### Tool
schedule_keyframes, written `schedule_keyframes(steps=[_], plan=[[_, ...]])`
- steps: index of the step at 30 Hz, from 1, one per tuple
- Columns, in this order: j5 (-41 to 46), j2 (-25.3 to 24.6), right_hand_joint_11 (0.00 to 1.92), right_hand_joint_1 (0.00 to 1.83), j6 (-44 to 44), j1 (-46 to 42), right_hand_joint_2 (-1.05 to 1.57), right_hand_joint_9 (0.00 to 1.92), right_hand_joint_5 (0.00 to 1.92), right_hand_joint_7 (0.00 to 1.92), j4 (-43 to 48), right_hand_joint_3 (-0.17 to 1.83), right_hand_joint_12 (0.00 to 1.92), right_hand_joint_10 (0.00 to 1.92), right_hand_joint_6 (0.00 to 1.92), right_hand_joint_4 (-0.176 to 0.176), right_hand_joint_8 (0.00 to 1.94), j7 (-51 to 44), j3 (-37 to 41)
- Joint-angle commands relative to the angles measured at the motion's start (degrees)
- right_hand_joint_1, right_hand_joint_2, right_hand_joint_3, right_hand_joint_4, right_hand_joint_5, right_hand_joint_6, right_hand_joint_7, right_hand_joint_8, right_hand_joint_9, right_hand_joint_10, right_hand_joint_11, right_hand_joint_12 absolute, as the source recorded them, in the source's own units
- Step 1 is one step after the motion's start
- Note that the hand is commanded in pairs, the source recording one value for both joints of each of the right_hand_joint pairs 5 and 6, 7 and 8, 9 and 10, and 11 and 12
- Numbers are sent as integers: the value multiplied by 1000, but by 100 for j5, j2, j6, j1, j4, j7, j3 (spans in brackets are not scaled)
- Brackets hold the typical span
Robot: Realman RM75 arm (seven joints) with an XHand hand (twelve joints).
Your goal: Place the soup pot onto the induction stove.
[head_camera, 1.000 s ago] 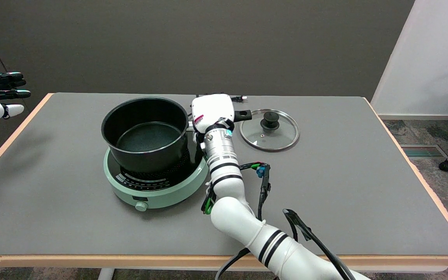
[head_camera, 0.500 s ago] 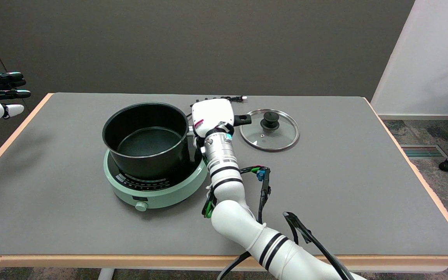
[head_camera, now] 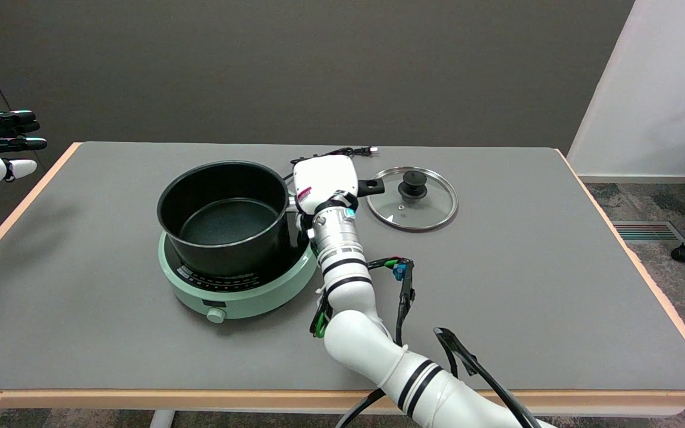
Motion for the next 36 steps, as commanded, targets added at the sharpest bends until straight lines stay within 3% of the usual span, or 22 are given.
schedule_keyframes(steps=[1,4,6,10,12,19,24,25,27,28,29,30,32,33,34,36], plan=[[-45,17,1811,998,-9,-33,1189,1811,1811,1811,-22,789,1811,1811,1811,-68,1811,32,-13],[-165,17,1765,992,-9,-36,1185,1765,1765,1765,-22,765,1765,1765,1765,-75,1765,16,-13],[-170,21,1575,976,-9,-41,1154,1575,1575,1575,-22,682,1575,1575,1575,-94,1575,-11,-13],[-170,33,1294,994,-9,-53,1067,1294,1294,1294,-2,1045,1294,1294,1294,-59,1294,-16,-13],[-206,41,1230,987,-13,-57,1065,1230,1230,1230,14,1122,1230,1230,1230,-39,1230,-16,-13],[-314,57,1163,973,-73,-57,984,1163,1163,1163,30,1287,1163,1163,1163,-16,1163,-16,-5],[-314,65,1159,962,-81,-57,891,1159,1159,1159,61,1461,1159,1159,1159,-14,1159,-16,-5],[-314,65,1140,966,-88,-57,835,1140,1140,1140,69,1568,1140,1140,1140,-9,1140,-16,-2],[-314,77,1033,989,-144,-57,552,1033,1033,1033,93,1833,1033,1033,1033,18,1033,-16,3],[-314,91,963,997,-174,-57,402,963,963,963,108,1833,963,963,963,57,963,-16,3],[-314,112,891,1003,-233,-57,288,891,891,891,129,1833,891,891,891,170,891,-16,3],[-317,128,783,1046,-283,-57,172,783,783,783,145,1833,783,783,783,174,783,-16,3],[-365,157,554,1079,-368,-53,-141,554,554,554,166,1833,554,554,554,176,554,-16,3],[-381,164,529,1106,-388,-49,-231,529,529,529,173,1833,529,529,529,63,529,-16,3],[-407,176,500,1125,-400,-49,-339,500,500,500,185,1833,500,500,500,29,500,-16,3],[-504,193,427,1148,-409,-53,-471,427,427,427,202,1833,427,427,427,15,427,-16,3]])
